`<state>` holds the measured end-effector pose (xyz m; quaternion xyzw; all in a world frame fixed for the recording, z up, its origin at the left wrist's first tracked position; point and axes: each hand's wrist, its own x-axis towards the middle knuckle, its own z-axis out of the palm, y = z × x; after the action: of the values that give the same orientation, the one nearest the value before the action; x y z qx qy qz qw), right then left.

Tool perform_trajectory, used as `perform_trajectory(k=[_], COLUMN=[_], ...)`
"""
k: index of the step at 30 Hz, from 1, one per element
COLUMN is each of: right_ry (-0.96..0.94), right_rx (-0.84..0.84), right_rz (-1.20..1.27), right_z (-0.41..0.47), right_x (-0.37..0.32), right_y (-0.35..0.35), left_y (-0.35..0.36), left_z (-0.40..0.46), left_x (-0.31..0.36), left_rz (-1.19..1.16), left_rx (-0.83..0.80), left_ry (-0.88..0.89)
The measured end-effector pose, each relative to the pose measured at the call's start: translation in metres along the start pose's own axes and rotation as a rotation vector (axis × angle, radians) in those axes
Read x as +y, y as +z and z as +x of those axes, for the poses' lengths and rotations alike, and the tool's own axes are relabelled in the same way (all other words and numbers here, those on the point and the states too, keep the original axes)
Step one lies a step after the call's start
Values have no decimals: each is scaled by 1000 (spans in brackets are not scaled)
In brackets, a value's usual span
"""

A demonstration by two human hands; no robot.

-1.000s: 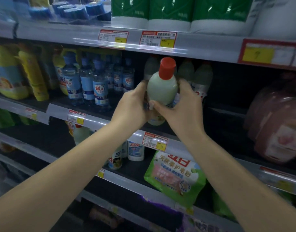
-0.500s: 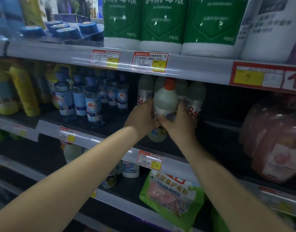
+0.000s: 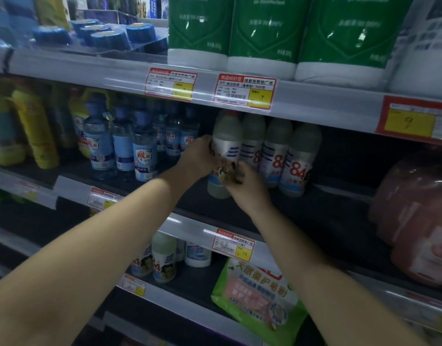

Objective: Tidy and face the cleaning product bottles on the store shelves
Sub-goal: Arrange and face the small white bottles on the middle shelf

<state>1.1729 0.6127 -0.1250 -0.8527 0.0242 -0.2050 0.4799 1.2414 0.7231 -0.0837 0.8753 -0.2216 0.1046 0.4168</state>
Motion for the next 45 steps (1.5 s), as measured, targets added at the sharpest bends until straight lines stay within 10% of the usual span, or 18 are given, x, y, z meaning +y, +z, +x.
perform_trajectory(k=[32, 45], right_ry=[30, -534], right_rx=[-40, 79], right_rz=[-236, -472], right_z=[36, -39], right_x=[10, -17], right_y=[35, 30], left_y=[11, -20], left_z=[31, -65], left_x=[-41, -47], left_rz=[-150, -172], left_rx=[-14, 58], left_ry=[9, 288])
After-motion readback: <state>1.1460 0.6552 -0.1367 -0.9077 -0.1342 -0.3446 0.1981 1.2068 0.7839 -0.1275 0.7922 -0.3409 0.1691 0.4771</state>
